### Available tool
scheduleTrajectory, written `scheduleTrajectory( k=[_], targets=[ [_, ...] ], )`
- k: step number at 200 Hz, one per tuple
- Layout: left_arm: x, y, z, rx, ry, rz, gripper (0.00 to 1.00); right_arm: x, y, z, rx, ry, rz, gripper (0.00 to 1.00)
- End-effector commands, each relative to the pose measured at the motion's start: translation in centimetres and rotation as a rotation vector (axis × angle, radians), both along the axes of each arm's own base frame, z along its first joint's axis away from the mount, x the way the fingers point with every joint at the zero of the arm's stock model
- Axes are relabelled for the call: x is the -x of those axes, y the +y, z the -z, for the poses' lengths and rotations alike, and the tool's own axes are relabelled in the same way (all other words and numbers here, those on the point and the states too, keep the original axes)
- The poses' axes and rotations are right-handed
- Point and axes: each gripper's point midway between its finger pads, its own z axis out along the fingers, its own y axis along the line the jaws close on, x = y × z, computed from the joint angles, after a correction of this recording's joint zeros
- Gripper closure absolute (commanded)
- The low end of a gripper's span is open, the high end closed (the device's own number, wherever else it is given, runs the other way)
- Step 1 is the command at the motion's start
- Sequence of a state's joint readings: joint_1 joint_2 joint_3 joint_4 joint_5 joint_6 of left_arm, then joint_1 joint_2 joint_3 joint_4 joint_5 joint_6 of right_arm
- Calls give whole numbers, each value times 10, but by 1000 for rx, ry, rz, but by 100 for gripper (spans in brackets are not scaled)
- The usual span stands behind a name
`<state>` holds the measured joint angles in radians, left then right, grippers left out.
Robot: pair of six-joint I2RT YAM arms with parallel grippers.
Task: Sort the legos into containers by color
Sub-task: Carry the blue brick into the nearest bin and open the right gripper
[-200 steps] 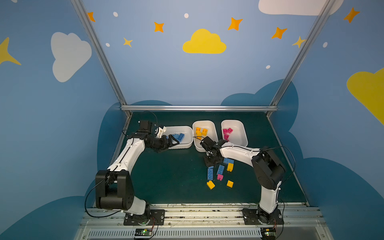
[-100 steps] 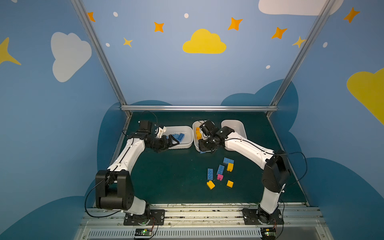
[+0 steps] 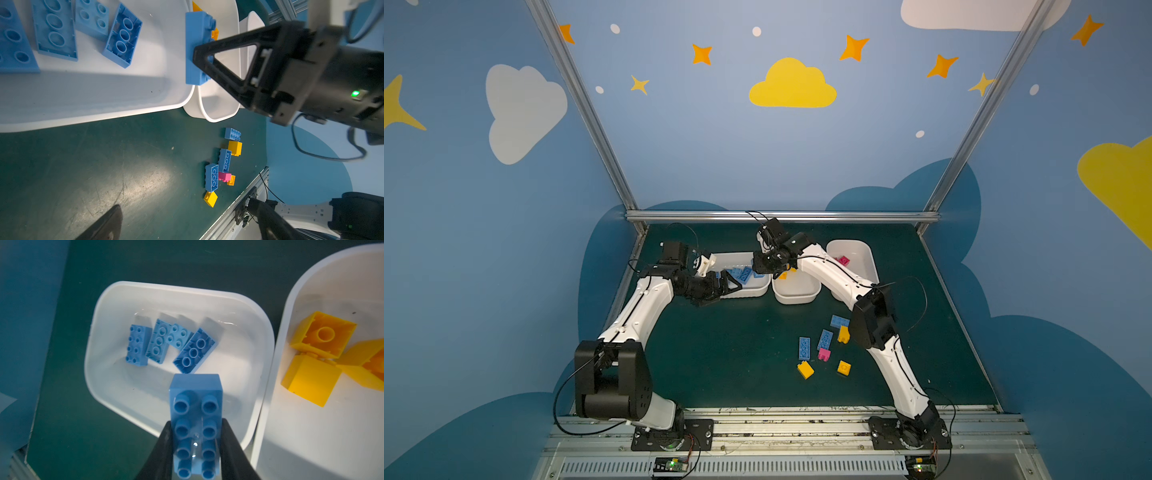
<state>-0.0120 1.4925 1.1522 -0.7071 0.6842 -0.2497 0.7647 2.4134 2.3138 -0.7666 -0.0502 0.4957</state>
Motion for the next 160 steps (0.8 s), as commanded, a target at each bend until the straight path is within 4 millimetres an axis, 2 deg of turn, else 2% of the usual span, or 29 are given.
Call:
scheduleTrajectory(
  k=[1, 17, 66, 95, 107, 133, 160],
  targets=[
    [-2, 2, -9, -1, -27, 11, 0, -29, 3, -6, -3, -126, 60, 78],
    [-2, 2, -6, -3, -21, 13, 0, -40, 1, 4, 28, -152, 90, 78],
    [0, 3, 0, -4, -11, 12, 0, -53, 9, 27, 50, -149, 91, 71],
    [0, 3, 2, -2, -6, 13, 0, -52, 8, 35, 53, -127, 93, 56],
    [-1, 3, 2, -1, -8, 15, 0, -53, 9, 28, 50, -143, 80, 52],
    [-1, 3, 1, 2, -4, 17, 0, -48, 11, -6, 13, -177, 33, 44],
    [-1, 2, -1, 7, -11, 19, 0, -24, 5, -44, -29, -191, -44, 39]
  ],
)
